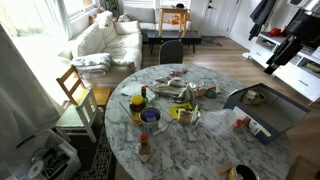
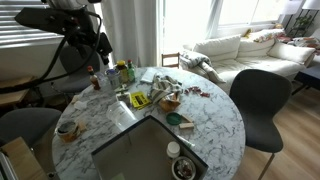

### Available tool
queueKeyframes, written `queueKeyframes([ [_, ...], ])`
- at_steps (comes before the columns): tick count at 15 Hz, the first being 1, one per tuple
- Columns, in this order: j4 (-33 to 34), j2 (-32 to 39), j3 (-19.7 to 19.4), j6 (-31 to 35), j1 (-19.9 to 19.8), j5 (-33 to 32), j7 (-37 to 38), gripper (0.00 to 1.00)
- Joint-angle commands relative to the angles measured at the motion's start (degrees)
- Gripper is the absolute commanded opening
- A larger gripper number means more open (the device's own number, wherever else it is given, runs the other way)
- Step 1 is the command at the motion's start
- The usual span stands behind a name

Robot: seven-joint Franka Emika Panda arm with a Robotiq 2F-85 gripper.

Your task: Put the opaque cup upright, put the bottle on the table and then put the silver cup in the opaque cup

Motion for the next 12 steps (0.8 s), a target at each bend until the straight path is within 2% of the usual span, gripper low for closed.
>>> queueKeyframes([
  [1,0.1,0.1,0.5,-0.1,-0.6,0.3,-0.2,1.0],
  [5,1.3,7.7,7.0,0.3,-0.5,-4.0,9.0,1.0],
  [9,0.8,16.3,13.3,4.7,-2.1,-12.0,24.2,1.0],
  [11,1.5,21.1,15.2,5.6,-2.4,-16.7,32.6,1.0],
  [12,1.9,23.2,15.1,6.7,-1.8,-15.9,34.1,1.0],
])
